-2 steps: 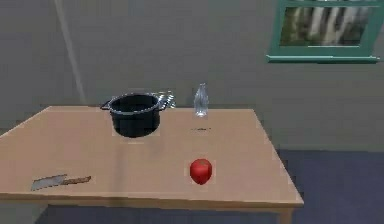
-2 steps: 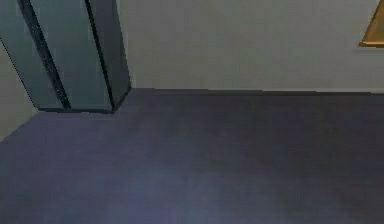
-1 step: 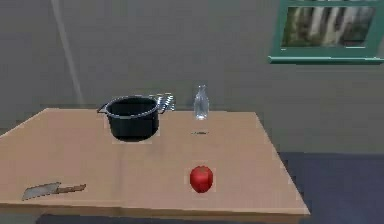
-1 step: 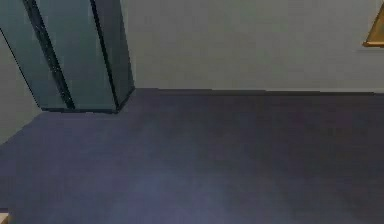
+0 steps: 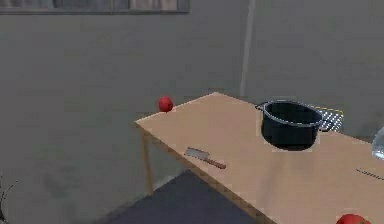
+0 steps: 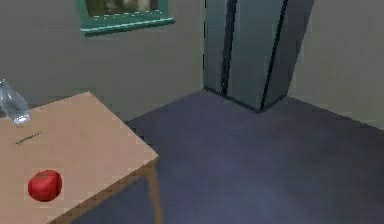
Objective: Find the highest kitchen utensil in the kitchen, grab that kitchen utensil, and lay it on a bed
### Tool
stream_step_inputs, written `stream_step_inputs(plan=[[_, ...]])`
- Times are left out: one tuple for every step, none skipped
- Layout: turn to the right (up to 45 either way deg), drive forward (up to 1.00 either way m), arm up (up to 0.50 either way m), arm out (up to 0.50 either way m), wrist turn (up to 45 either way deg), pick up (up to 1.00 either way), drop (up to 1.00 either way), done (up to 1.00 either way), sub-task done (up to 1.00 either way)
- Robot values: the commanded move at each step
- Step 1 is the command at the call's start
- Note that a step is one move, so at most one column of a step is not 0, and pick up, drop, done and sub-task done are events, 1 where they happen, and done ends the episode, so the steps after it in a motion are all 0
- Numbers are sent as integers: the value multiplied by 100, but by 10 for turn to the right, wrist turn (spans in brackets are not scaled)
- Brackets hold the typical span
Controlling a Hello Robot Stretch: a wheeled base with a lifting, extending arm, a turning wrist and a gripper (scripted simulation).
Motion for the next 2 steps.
stream_step_inputs(plan=[[-450, 0, 0, 0, 0, 0, 0, 0, 0], [-150, 0, 0, 0, 0, 0, 0, 0, 0]])
